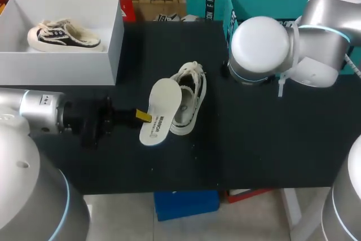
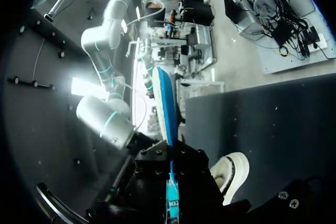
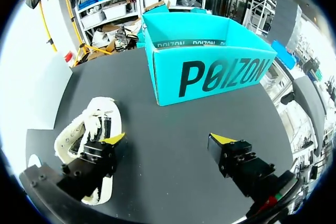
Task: Take the shoe out of the shoebox, open the shoe tongue, remove and reinsert the insole, then place the shoe into the shoebox
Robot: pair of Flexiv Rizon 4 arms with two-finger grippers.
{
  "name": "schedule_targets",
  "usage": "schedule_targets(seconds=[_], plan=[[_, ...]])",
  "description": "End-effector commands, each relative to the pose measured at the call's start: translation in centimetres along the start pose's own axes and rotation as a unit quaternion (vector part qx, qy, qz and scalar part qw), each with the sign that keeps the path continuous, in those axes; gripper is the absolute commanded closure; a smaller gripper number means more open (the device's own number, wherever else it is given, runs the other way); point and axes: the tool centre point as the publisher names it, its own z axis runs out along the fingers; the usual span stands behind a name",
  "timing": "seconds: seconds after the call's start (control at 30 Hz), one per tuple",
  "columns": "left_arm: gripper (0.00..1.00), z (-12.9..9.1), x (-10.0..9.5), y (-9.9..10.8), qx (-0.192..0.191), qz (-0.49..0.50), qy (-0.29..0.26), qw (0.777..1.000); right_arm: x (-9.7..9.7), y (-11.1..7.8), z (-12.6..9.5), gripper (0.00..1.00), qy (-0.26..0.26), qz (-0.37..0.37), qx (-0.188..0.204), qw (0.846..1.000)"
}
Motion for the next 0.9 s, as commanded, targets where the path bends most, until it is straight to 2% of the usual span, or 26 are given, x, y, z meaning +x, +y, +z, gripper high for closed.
schedule_targets(seconds=[0.03, 0.17, 0.2, 0.33, 0.5, 0.73, 0.9], plan=[[1.0, -0.3, -0.2, -0.3, -0.005, 0.002, 0.004, 1.0, 0.6, -0.2, 1.0, 0.0, -0.001, 0.488, -0.11, 0.866], [1.0, -0.4, -0.2, -0.3, -0.006, 0.003, 0.006, 1.0, 0.5, 0.5, 1.6, 0.0, -0.016, 0.481, -0.136, 0.866], [1.0, -0.4, -0.1, -0.3, -0.006, 0.003, 0.007, 1.0, 0.4, 1.0, 1.7, 0.0, -0.018, 0.476, -0.153, 0.866], [1.0, -0.2, 0.0, -0.3, -0.004, 0.004, 0.008, 1.0, -0.2, 3.1, 2.3, 0.0, -0.015, 0.463, -0.181, 0.868], [1.0, -0.4, 0.0, -0.3, -0.006, 0.005, 0.009, 1.0, -0.1, 5.5, 2.2, 0.0, -0.003, 0.439, -0.235, 0.867], [1.0, -0.6, 0.0, -0.4, -0.01, 0.004, 0.013, 1.0, -0.6, 8.0, 3.0, 0.0, -0.062, 0.42, -0.27, 0.864], [1.0, -0.8, 0.0, -0.4, -0.012, 0.005, 0.016, 1.0, -0.9, 9.6, 3.1, 0.0, -0.07, 0.402, -0.296, 0.864]])
